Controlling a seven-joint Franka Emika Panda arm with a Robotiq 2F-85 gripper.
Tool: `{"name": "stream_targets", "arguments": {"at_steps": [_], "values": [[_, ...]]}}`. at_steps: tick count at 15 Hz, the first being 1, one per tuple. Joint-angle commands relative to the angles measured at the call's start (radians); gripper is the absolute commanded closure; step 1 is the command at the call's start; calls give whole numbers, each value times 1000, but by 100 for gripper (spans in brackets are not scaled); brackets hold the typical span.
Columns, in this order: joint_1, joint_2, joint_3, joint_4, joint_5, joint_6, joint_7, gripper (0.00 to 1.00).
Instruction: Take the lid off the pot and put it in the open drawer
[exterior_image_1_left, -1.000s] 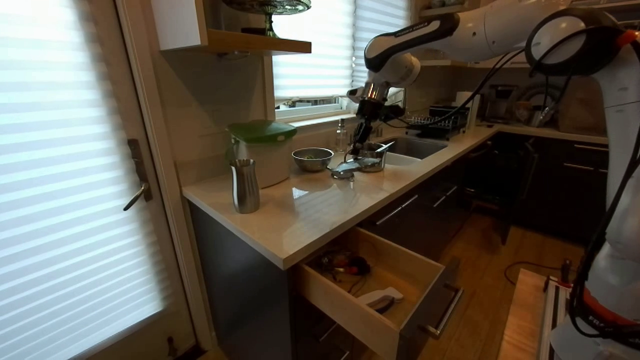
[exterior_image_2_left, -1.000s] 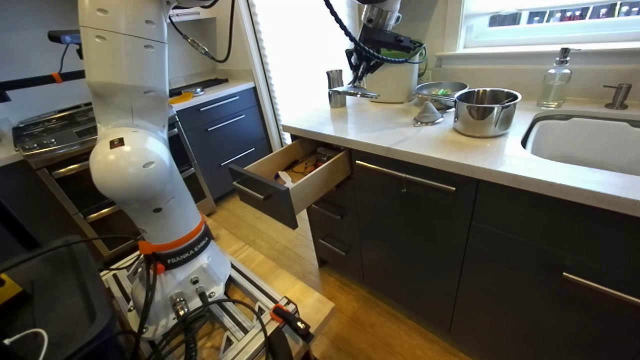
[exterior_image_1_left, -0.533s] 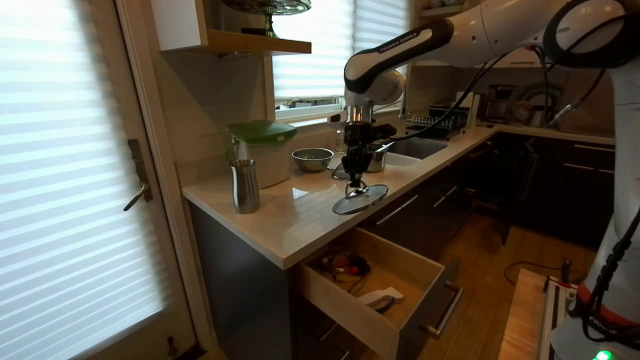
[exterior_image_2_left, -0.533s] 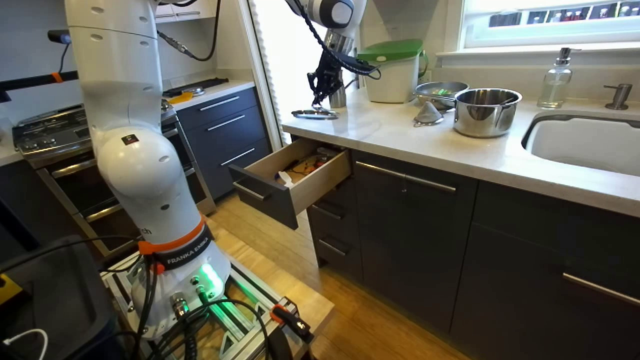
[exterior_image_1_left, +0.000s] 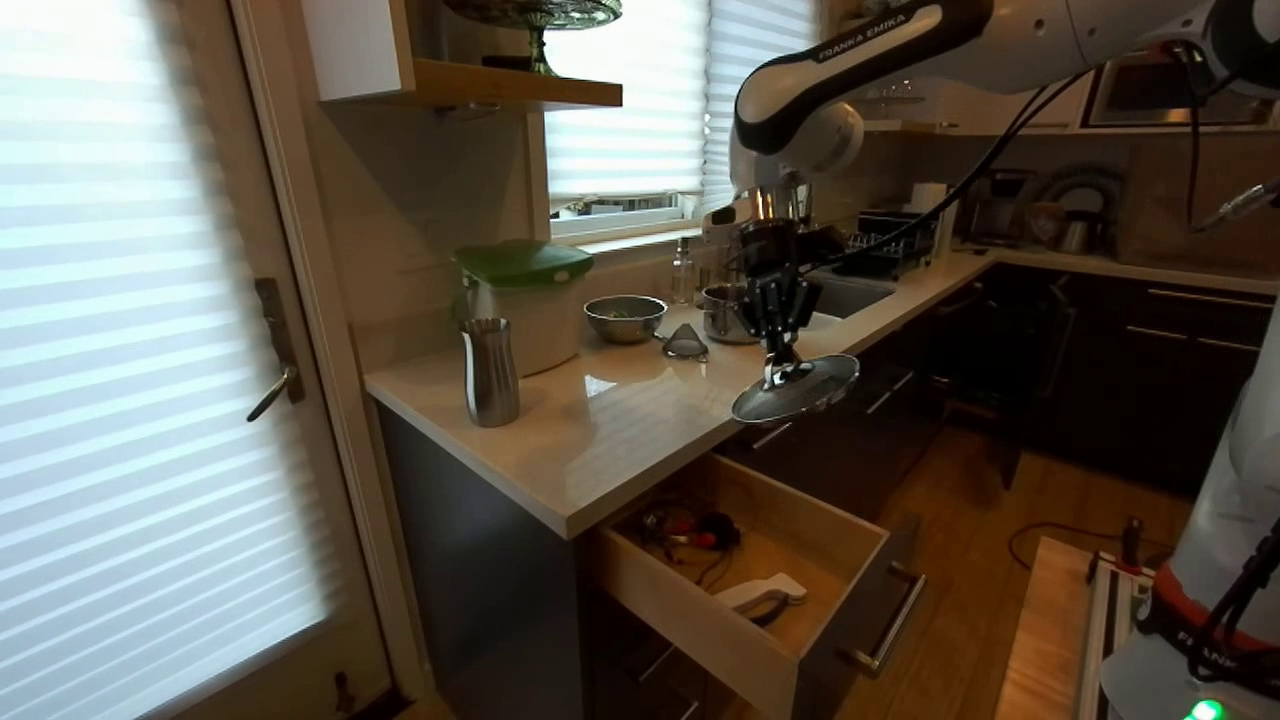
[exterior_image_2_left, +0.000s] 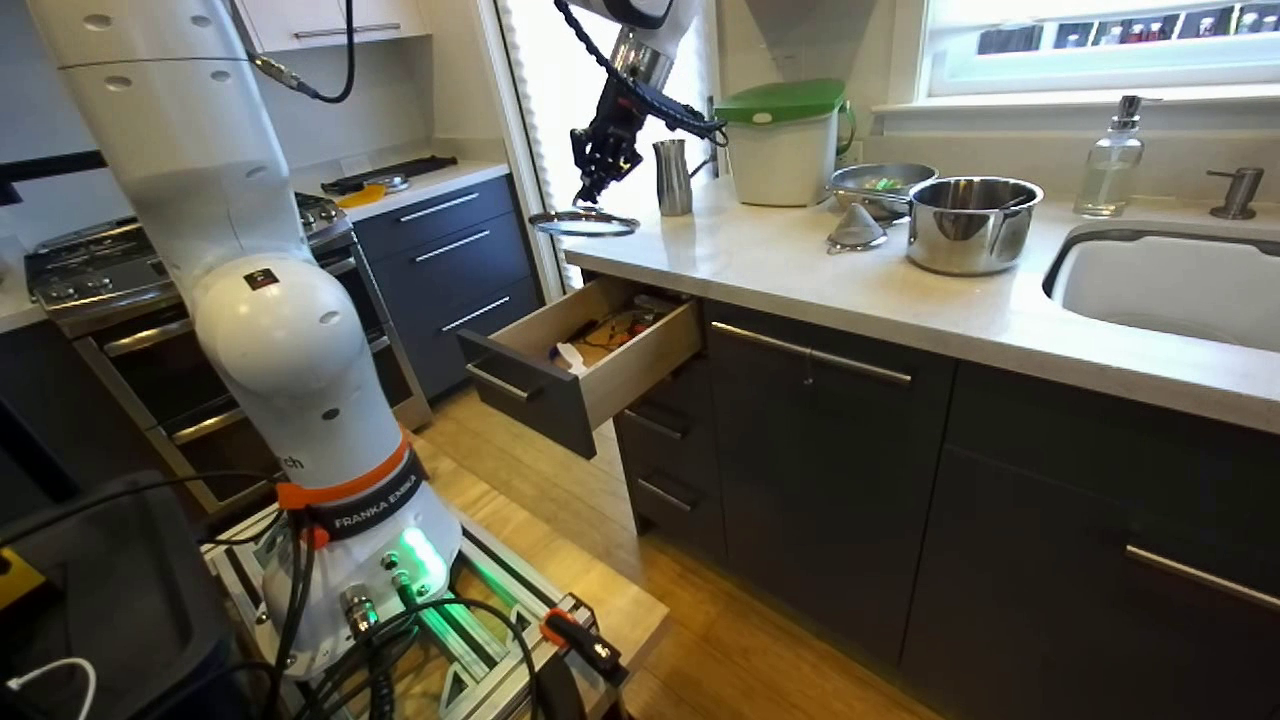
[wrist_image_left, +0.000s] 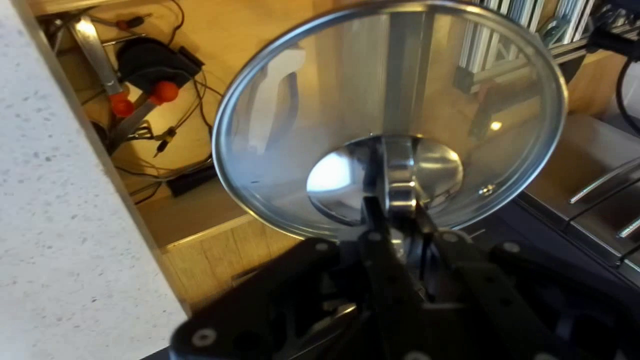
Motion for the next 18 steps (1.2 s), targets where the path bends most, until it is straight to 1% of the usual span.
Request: {"name": "stream_targets", "arguments": {"at_steps": [1, 4, 6, 7, 8, 11, 12, 14, 16, 18], "values": [[31, -53, -35, -123, 2, 63, -30, 96], [46, -40, -40, -174, 3, 135, -22, 96], [54, -34, -39, -203, -2, 159, -14, 96], [53, -15, -42, -165, 0, 133, -13, 96], [55, -10, -42, -173, 0, 138, -13, 85], [56, -6, -43, -168, 0, 138, -13, 85], [61, -9, -38, -178, -11, 147, -36, 96], [74, -15, -29, -217, -17, 193, -48, 96], [92, -26, -19, -284, 8, 320, -40, 96], [119, -28, -2, -357, 19, 506, -10, 96]]}}
